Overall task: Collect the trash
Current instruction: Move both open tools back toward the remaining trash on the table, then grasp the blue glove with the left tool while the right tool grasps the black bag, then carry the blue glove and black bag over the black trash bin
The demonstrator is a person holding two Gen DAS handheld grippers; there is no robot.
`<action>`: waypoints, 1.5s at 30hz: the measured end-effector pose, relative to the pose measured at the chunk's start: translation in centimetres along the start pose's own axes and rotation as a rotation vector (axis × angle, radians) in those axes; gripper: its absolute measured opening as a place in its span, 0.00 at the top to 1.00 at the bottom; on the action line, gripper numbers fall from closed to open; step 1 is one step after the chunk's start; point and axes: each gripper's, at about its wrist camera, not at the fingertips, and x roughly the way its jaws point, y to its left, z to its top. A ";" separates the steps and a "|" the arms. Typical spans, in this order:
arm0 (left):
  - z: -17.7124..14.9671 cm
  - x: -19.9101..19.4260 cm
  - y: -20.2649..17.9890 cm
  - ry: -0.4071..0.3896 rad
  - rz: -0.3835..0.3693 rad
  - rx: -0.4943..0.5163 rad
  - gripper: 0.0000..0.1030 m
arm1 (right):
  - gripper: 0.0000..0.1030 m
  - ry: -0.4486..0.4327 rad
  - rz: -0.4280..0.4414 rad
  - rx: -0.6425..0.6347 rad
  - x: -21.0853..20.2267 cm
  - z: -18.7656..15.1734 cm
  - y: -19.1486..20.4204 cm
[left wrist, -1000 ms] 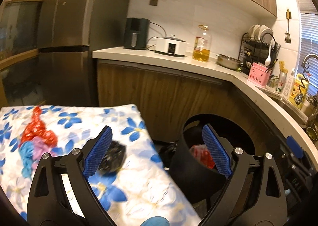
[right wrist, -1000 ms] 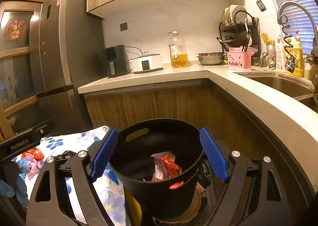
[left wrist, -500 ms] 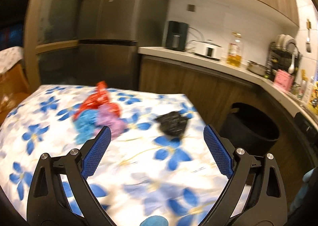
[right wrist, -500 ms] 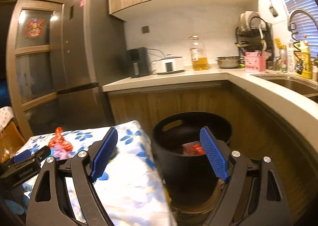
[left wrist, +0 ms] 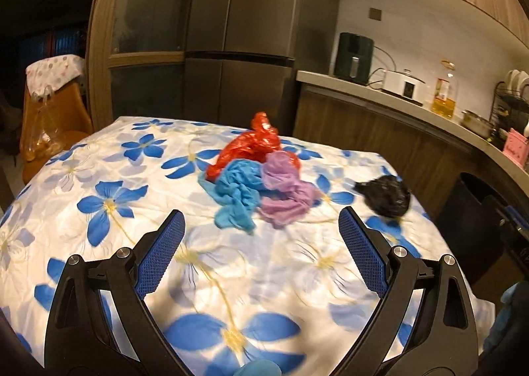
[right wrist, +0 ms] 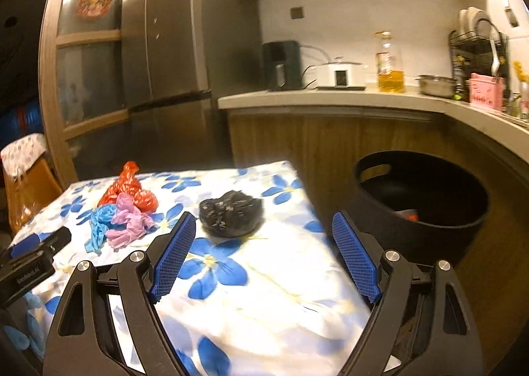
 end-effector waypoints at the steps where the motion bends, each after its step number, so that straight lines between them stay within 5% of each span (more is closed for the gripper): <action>1: 0.3 0.5 0.2 -0.005 0.001 -0.003 0.10 | 0.20 0.008 0.007 -0.007 1.0 0.0 0.5; 12: 2.9 7.9 3.5 0.060 0.038 -0.046 0.11 | 0.20 0.060 0.010 0.020 8.8 1.1 2.3; 19: 1.7 11.6 3.8 0.213 0.029 -0.047 0.38 | 0.22 0.106 -0.006 0.004 11.9 0.8 3.2; 26: 0.6 12.0 3.5 0.285 -0.015 -0.025 0.77 | 0.44 0.202 0.010 0.001 14.2 -0.1 3.2; 33: 0.3 10.4 4.5 0.289 -0.054 -0.085 0.89 | 0.87 0.255 0.057 0.012 14.7 -0.6 3.2; 45: 0.9 2.4 6.1 0.134 -0.006 -0.111 0.93 | 0.92 0.155 0.121 0.046 8.5 0.2 2.7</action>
